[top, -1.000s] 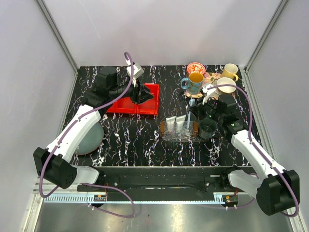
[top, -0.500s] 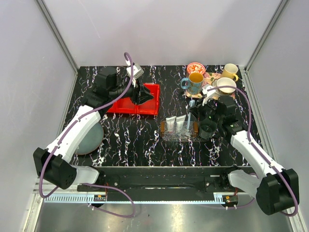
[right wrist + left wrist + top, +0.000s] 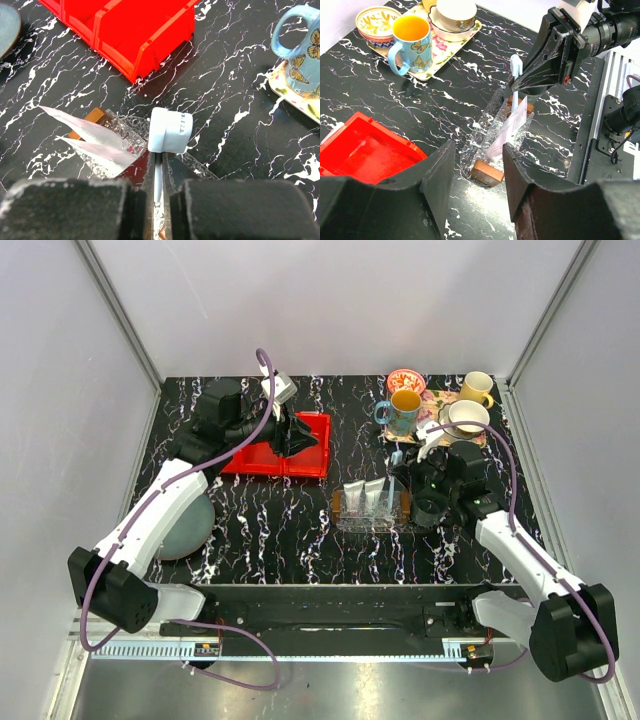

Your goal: Prepare toiletry sets of a toothbrush and toothpaste on the tray

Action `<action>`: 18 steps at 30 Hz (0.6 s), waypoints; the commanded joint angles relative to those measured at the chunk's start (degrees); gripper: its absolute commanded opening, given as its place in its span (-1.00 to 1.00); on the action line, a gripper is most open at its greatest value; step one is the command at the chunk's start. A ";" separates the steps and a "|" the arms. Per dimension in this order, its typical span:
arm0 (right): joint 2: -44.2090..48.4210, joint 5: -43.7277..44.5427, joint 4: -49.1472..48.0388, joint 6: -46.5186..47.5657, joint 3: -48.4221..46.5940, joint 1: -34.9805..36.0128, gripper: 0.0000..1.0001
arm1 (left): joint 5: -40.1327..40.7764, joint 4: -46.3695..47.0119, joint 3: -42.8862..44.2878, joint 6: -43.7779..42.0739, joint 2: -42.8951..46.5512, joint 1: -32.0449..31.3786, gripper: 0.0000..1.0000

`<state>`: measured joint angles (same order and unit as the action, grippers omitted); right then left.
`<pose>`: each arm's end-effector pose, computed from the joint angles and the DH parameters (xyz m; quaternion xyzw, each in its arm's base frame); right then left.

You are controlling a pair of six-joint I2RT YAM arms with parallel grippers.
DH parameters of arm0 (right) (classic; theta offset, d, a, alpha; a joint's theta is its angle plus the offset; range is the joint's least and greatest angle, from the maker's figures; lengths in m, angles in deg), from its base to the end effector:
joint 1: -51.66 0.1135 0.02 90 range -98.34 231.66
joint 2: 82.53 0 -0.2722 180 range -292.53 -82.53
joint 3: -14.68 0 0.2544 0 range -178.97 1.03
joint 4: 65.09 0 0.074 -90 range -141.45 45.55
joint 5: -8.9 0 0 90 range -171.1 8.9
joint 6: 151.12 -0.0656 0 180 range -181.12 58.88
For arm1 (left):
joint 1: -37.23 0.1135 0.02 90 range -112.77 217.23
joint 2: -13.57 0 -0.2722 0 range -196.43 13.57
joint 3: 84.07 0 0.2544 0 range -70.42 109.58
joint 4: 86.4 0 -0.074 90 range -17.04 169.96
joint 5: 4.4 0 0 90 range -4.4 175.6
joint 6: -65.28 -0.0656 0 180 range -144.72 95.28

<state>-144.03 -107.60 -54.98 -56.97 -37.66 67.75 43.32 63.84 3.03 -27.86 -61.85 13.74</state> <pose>0.2480 0.1020 0.2684 -0.2701 0.7581 0.2445 0.5409 0.2732 -0.1669 0.3904 0.3800 0.6859 -0.3841 0.4875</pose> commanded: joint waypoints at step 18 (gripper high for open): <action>-2.84 -1.71 -7.19 2.27 1.96 -0.45 -0.96 | -3.07 3.73 -0.15 0.24 1.06 0.46 -0.07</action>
<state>-146.30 -107.80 -58.14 -55.58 -36.13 67.73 42.27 64.19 3.03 -27.68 -61.85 13.78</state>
